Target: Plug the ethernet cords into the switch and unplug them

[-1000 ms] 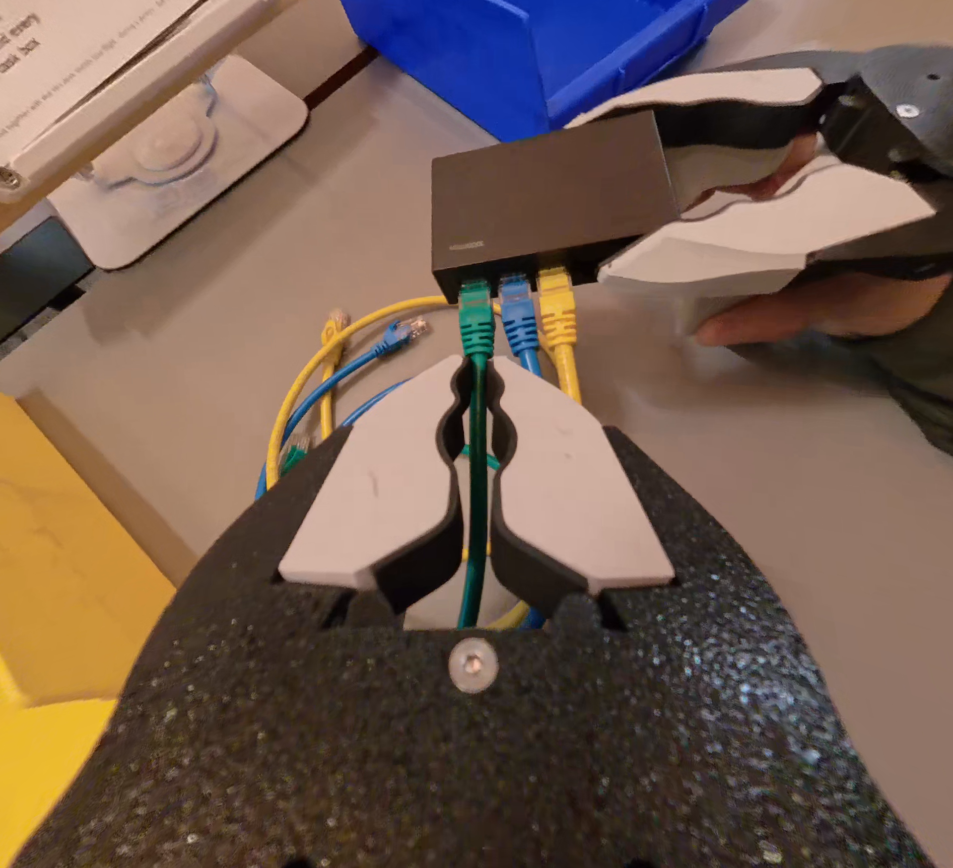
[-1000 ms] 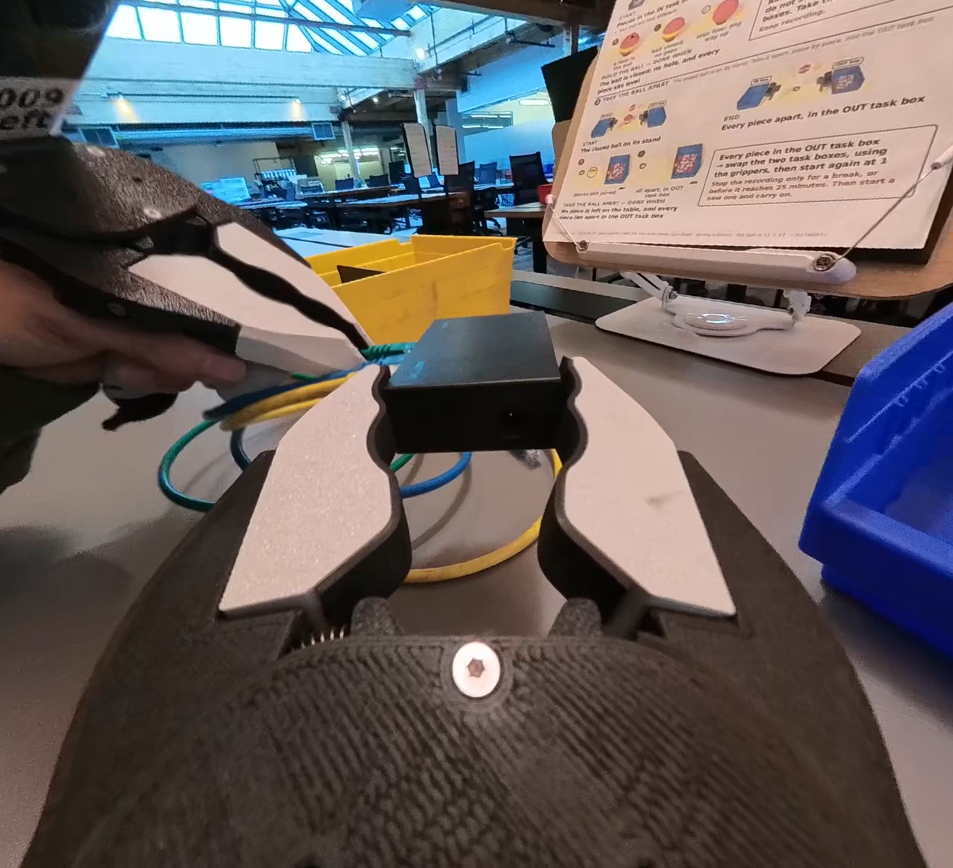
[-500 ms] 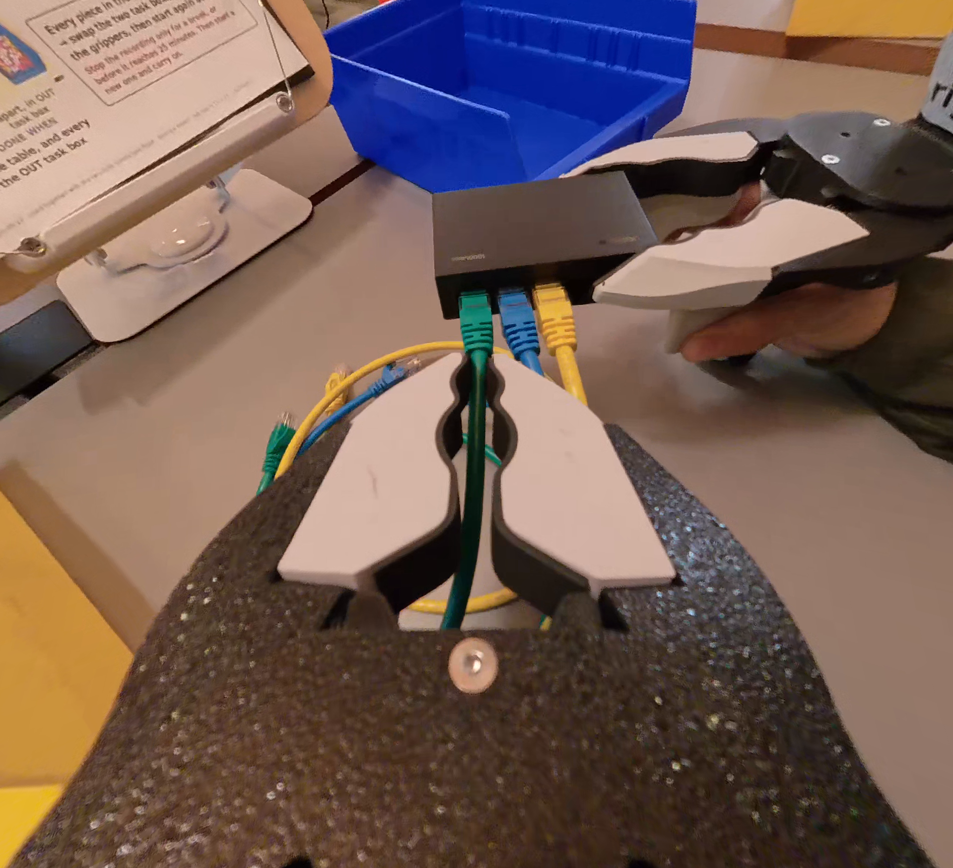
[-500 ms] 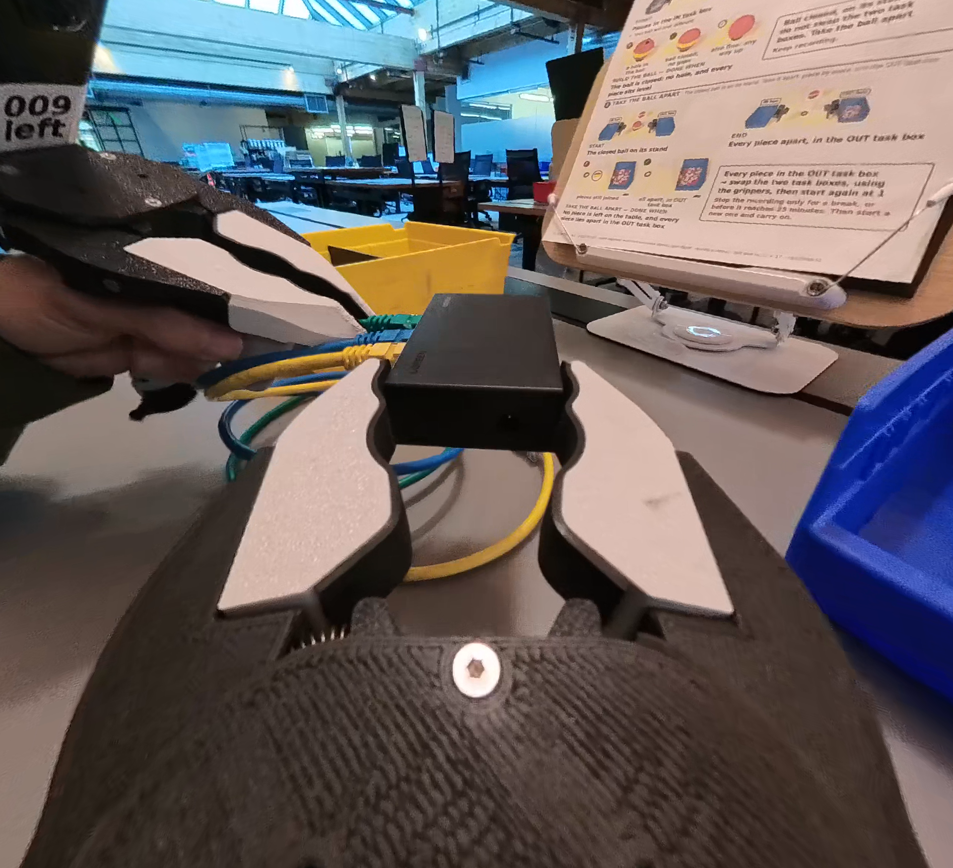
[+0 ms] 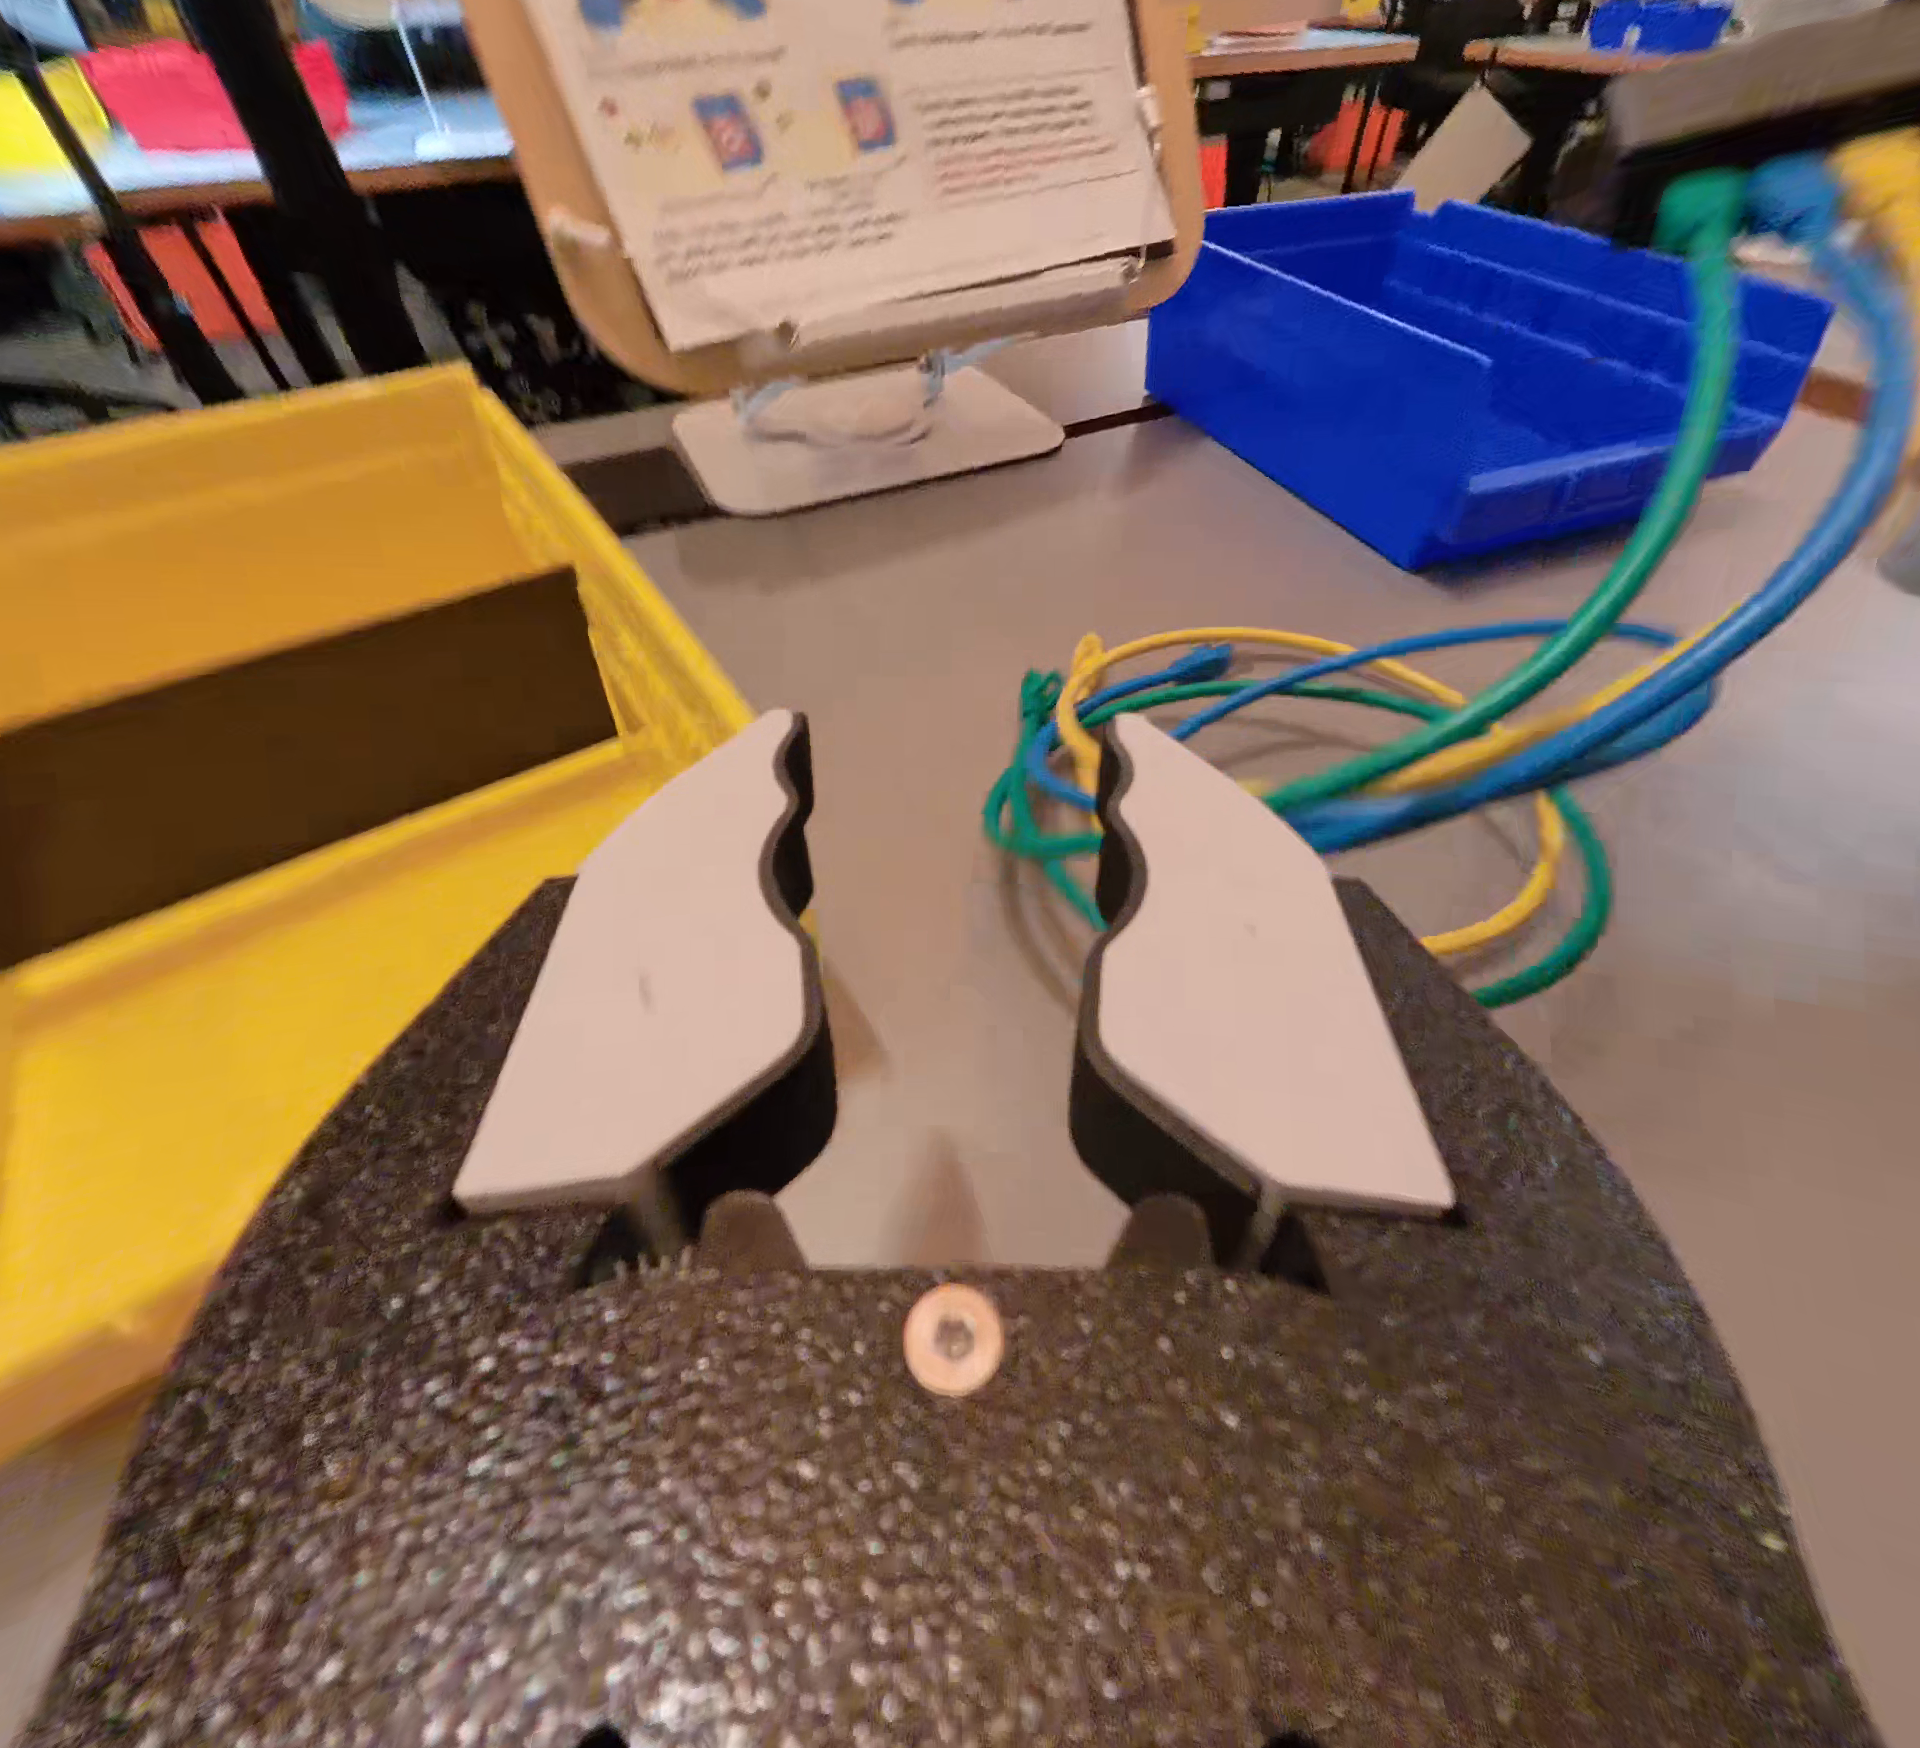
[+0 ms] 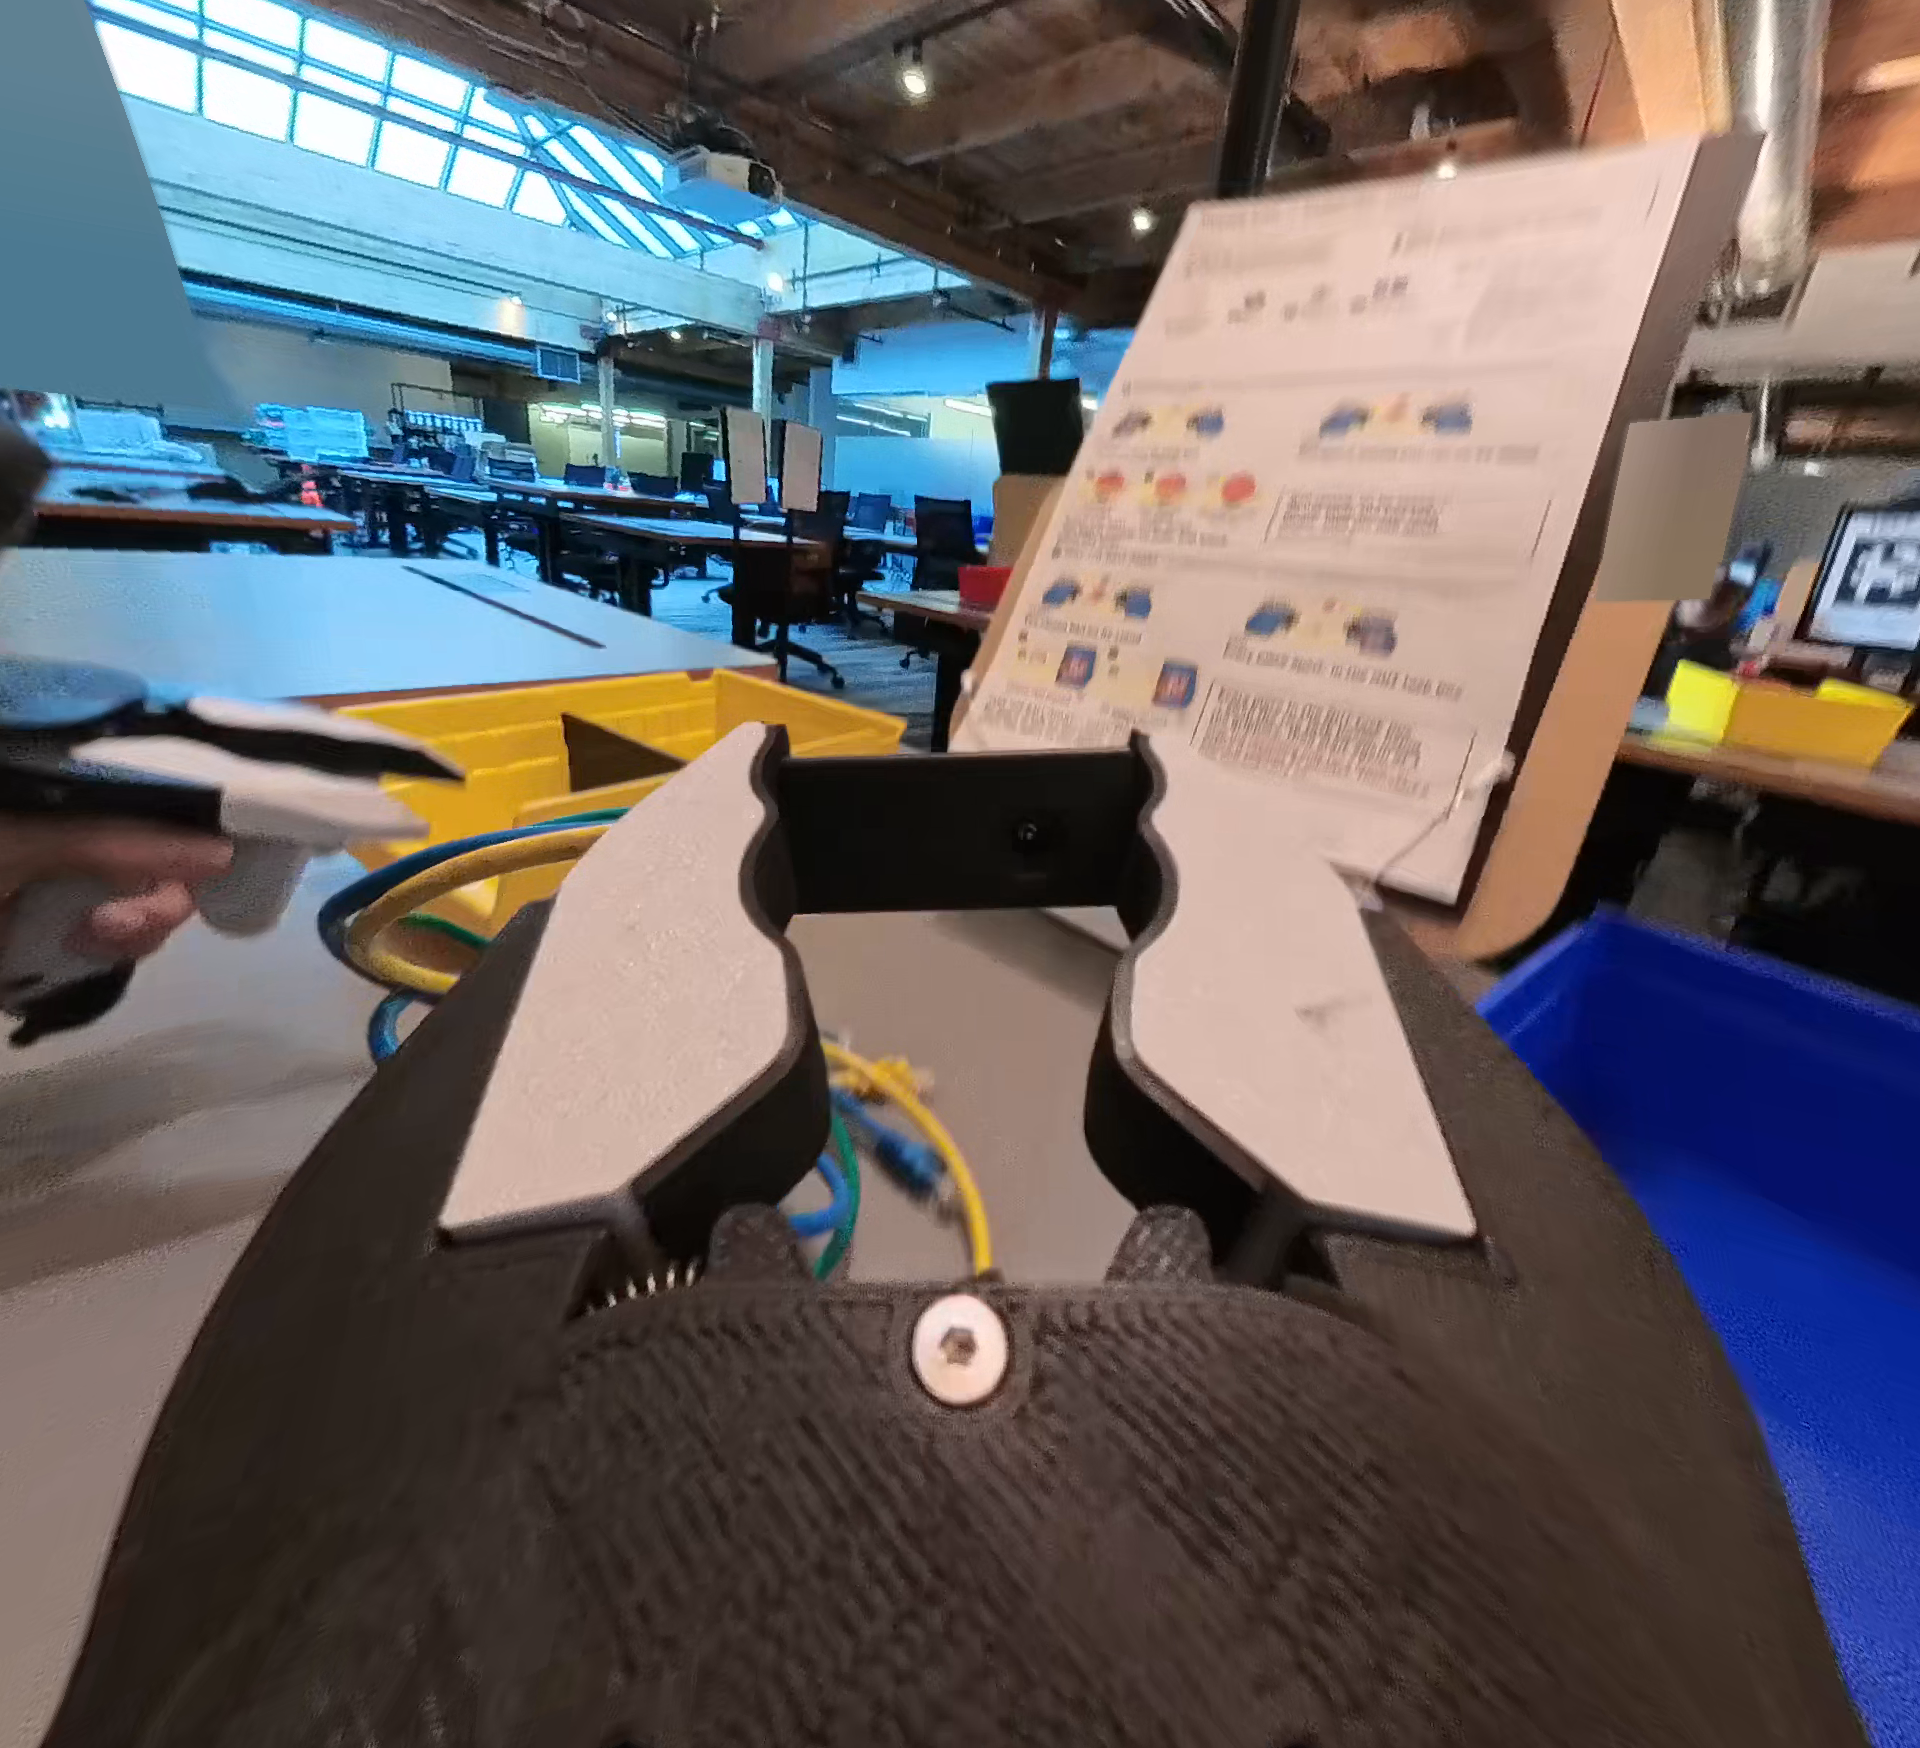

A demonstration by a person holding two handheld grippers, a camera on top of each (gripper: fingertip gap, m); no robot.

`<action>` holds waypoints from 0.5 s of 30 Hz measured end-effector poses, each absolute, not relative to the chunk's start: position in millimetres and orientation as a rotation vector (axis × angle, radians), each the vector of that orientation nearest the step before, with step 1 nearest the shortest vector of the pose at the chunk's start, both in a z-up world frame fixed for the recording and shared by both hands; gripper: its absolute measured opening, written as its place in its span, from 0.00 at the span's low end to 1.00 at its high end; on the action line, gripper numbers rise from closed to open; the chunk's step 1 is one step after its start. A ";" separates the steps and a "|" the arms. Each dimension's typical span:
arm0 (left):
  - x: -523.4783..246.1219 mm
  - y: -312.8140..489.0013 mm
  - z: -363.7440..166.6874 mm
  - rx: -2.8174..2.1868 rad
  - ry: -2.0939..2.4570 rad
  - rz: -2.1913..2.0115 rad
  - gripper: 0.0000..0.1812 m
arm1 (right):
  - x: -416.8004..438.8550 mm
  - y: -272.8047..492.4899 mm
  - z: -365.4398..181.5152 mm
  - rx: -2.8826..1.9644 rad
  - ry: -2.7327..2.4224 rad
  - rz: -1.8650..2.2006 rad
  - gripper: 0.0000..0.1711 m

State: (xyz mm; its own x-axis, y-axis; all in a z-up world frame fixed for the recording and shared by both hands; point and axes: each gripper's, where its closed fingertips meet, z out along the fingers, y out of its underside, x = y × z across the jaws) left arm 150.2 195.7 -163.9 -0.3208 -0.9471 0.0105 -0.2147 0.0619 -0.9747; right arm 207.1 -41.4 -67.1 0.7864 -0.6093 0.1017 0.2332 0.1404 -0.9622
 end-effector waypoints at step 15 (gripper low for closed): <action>154.4 183.6 -227.8 -1.230 1.891 -1.291 0.22 | 296.2 -116.9 194.9 -1.305 0.178 -1.159 0.37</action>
